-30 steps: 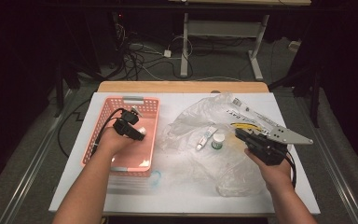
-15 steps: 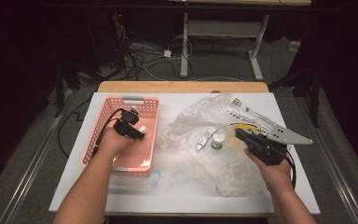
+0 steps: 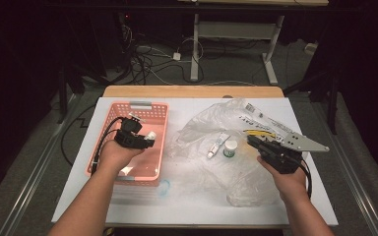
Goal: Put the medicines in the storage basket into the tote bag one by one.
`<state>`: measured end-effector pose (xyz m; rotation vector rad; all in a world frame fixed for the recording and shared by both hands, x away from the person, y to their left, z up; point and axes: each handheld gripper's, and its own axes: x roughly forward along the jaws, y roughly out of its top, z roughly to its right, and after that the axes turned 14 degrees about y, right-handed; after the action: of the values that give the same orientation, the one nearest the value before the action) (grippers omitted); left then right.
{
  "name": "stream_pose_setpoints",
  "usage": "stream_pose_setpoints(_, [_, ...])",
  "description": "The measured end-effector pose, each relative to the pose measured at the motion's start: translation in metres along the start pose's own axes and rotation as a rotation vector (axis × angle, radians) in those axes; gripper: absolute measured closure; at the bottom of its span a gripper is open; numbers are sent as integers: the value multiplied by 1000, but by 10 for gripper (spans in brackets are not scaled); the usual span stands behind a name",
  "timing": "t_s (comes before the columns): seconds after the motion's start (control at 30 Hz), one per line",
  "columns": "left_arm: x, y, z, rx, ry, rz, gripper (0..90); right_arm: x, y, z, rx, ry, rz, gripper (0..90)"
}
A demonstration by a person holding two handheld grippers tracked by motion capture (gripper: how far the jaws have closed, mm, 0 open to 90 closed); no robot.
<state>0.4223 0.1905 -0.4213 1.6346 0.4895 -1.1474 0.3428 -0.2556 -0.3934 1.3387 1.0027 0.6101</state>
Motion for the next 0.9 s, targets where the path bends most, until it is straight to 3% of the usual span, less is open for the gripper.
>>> stream_pose_setpoints(0.13, [-14,-8,5,-38,-12,74,582,0,1,-1,-4,4,5,900])
stream_pose_setpoints(0.33, [-29,-19,23,3,17,135,582,0,1,-2,-1,1,4,900])
stream_pose_setpoints(0.5, [-36,-34,30,-15,-1,213,582,0,1,-2,-2,2,4,900])
stream_pose_setpoints(0.73, [-46,-50,38,-23,40,297,583,1,1,-4,-15,3,3,900])
stream_pose_setpoints(0.9, [-59,-60,44,-39,19,360,583,2,1,-6,-19,5,-1,900])
